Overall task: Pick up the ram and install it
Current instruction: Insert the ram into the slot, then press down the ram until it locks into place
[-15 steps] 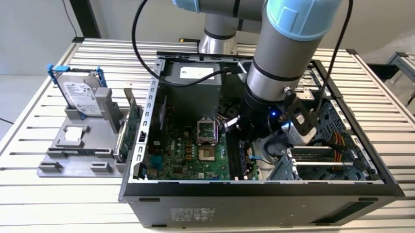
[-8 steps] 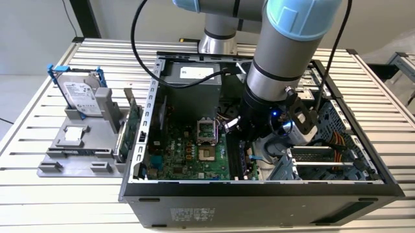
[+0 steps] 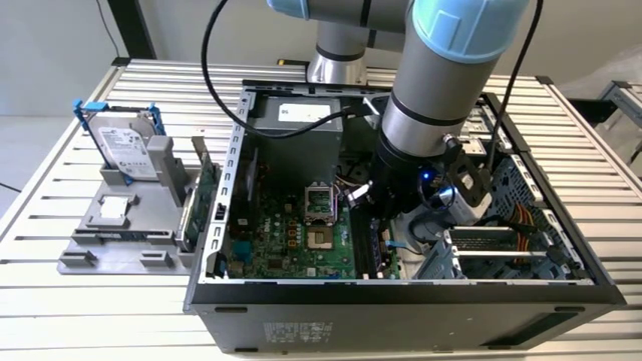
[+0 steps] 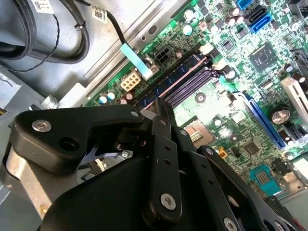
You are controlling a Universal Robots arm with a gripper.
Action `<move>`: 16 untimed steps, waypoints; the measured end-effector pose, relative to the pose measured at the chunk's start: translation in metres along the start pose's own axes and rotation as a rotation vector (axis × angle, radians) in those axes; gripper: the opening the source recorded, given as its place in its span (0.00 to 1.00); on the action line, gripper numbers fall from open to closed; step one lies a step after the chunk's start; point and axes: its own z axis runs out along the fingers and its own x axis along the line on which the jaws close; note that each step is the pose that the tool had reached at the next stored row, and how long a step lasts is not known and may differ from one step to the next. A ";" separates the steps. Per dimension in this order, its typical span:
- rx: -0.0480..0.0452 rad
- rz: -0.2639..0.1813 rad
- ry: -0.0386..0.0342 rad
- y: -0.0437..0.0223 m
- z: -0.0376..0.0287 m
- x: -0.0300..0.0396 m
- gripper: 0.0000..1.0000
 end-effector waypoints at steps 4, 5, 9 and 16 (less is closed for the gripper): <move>0.0002 -0.020 0.0002 0.0000 0.0000 0.0000 0.00; 0.0002 -0.025 0.0002 0.0000 0.0000 0.0000 0.00; 0.0004 -0.044 0.0003 0.0000 0.0000 0.0000 0.00; 0.0008 -0.076 0.0007 0.0000 -0.0001 0.0000 0.00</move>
